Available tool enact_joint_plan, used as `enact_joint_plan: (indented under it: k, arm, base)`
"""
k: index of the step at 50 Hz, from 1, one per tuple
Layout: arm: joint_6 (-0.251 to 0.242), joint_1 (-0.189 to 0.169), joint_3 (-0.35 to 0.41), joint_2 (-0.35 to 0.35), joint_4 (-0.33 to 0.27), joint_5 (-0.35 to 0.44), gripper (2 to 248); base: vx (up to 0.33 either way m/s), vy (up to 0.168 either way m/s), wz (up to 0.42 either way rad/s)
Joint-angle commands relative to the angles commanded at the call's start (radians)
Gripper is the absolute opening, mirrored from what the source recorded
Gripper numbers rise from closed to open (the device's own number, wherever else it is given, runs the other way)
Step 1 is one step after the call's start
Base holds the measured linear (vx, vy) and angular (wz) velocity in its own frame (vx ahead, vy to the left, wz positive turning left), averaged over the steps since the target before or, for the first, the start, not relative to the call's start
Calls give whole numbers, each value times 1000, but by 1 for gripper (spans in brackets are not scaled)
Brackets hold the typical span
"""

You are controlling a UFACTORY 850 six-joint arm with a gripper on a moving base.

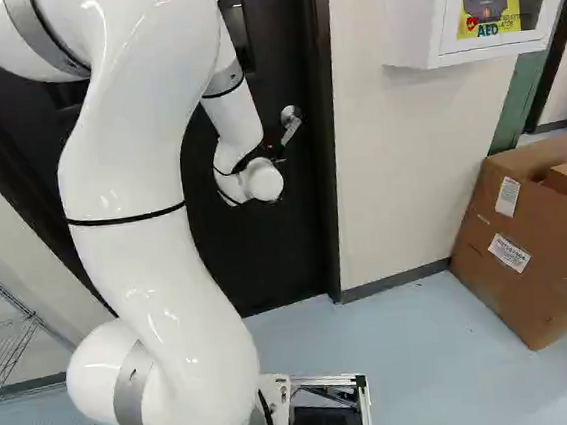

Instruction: Open the door and move inside

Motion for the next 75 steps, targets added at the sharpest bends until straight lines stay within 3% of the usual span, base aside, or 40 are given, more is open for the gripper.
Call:
enact_joint_plan:
  k: [37,53,61,75]
  arm:
    - [0,75,-222,-171,-103,127,247]
    - [0,101,-317,-240,-117,140,247]
    - [0,96,-317,-240,-93,139,247]
    - [0,63,-273,-208,4,123,247]
  base:
    - [0,0,0]
    - [0,0,0]
    - [0,0,0]
    - [0,0,0]
